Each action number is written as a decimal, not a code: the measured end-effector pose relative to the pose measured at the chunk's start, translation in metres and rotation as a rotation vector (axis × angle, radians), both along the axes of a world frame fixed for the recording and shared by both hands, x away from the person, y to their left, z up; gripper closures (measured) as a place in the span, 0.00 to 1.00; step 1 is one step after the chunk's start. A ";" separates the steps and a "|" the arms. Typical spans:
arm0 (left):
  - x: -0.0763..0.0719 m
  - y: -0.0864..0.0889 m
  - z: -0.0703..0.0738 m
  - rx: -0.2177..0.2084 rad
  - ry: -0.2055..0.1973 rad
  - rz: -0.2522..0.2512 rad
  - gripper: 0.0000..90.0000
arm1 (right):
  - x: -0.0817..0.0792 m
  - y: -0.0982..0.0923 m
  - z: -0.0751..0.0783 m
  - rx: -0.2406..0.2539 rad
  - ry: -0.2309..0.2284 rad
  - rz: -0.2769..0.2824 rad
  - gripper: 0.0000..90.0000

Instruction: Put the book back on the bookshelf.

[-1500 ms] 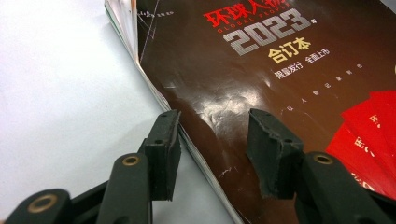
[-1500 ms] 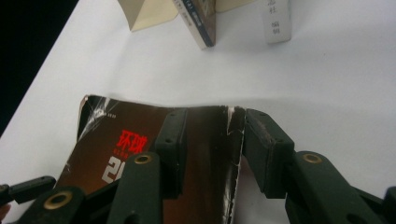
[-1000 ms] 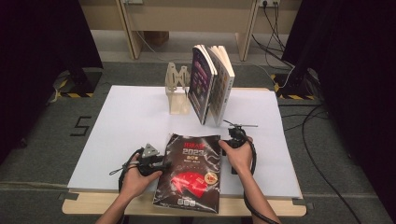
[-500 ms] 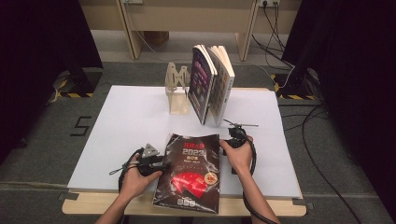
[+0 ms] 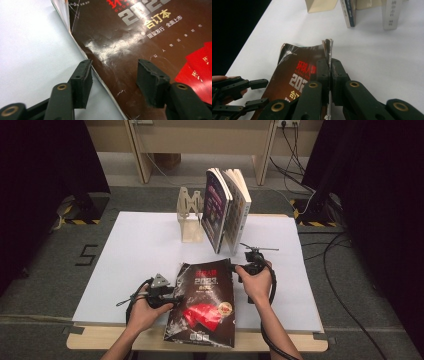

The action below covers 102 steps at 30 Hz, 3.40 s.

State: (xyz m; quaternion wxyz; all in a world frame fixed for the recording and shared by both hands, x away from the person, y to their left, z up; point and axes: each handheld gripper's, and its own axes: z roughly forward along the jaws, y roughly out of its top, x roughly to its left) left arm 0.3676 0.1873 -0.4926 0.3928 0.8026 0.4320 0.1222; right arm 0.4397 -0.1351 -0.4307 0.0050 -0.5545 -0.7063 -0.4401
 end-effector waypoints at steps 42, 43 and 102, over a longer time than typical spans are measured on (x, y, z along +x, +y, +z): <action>0.016 -0.019 0.066 -0.131 -0.145 -0.024 0.39 | -0.008 0.029 0.076 0.094 -0.326 -0.130 0.98; 0.018 -0.023 0.071 -0.137 -0.151 -0.033 0.39 | -0.008 0.031 0.079 0.078 -0.348 -0.138 0.98; 0.050 -0.104 0.140 -0.079 -0.309 -0.032 0.41 | -0.006 0.072 0.116 0.106 -0.528 -0.179 0.97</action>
